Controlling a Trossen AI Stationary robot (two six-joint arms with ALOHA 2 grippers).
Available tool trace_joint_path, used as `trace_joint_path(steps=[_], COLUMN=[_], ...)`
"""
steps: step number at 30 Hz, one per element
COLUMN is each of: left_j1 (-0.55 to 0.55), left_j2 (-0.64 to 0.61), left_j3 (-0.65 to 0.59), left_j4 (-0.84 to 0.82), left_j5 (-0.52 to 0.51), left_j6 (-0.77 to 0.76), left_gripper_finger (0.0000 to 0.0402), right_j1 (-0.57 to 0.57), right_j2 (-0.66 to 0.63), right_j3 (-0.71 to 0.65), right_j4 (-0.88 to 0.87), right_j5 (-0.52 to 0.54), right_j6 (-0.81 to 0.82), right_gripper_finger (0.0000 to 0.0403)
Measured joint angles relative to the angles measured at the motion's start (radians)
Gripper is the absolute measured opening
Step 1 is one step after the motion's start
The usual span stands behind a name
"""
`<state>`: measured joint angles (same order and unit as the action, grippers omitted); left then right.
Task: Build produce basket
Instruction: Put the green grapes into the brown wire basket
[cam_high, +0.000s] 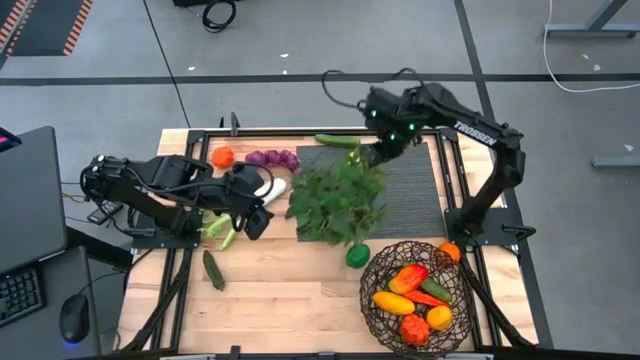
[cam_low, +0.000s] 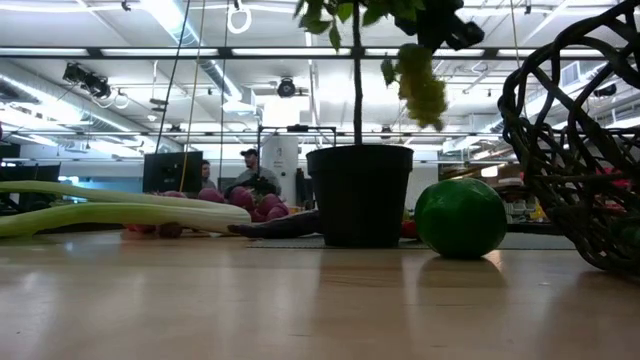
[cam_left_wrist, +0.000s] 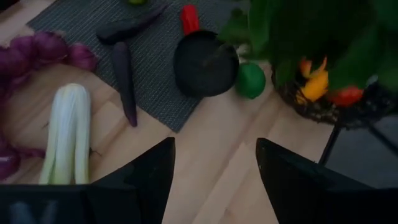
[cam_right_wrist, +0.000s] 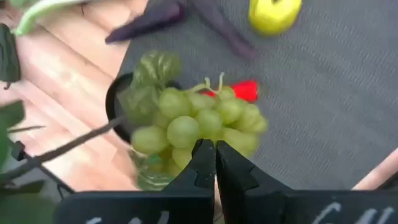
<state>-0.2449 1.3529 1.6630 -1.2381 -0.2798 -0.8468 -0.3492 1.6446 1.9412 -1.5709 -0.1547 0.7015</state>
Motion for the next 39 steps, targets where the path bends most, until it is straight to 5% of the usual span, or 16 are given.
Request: trace_joint_path(steps=[8,15,23,30,39], left_j1=[-0.013,-0.011,-0.011,-0.005,0.068], left_j2=[0.000,0.000,0.000,0.000,0.002], left_j3=[0.000,0.000,0.000,0.000,-0.004], left_j4=[0.000,0.000,0.000,-0.001,-0.096], left_j5=[0.032,0.062,0.069,0.066,0.011], left_j6=[0.126,0.161,0.191,0.212,0.325], left_gripper_finger=[0.0231,0.0231,0.0231,0.0231,0.0231], right_j1=[0.179,0.197,0.336,0.549,0.769], right_j2=[-0.082,-0.268,-0.439,-0.434,-0.346], right_j3=[-0.100,-0.231,-0.381,-0.404,-0.404], right_j4=[-0.001,-0.001,-0.002,0.017,0.080], right_j5=[0.028,0.098,-0.005,-0.101,-0.070], right_j6=[0.247,0.437,0.713,0.900,1.008], right_gripper_finger=[0.0008,0.0005,0.0004,0.0006,0.0016])
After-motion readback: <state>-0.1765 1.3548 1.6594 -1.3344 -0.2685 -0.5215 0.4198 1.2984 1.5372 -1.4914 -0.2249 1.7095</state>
